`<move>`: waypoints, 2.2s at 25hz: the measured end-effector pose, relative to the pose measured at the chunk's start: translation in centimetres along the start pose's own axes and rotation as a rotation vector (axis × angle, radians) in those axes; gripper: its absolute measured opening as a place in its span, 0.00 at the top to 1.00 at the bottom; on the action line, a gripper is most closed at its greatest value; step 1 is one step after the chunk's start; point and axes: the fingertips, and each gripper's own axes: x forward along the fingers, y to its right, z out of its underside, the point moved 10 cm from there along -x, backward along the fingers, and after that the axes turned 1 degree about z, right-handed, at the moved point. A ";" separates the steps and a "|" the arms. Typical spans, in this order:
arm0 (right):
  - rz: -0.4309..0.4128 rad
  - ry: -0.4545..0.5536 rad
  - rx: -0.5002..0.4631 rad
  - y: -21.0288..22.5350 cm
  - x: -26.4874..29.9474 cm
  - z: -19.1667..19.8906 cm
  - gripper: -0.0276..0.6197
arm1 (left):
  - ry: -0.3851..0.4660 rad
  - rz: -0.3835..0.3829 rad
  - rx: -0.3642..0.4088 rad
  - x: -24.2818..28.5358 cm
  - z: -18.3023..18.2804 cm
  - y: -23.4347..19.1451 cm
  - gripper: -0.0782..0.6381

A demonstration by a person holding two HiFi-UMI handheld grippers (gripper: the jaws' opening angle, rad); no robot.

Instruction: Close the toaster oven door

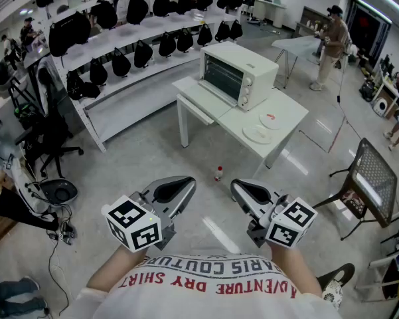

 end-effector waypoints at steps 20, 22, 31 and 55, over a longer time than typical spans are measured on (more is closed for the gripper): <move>0.040 -0.002 0.042 -3.4 3.1 2.4 0.92 | -0.001 0.005 0.023 -5.9 0.7 -3.2 0.85; 0.038 -0.016 0.057 -3.8 3.5 3.2 0.92 | 0.000 0.002 0.011 -6.5 1.2 -3.6 0.85; 0.027 -0.018 0.060 -1.0 5.9 3.5 0.92 | -0.007 -0.024 -0.021 -5.2 2.3 -6.6 0.85; 0.008 -0.078 0.113 25.4 28.0 1.7 0.92 | -0.082 -0.092 -0.177 11.9 -3.0 -34.5 0.85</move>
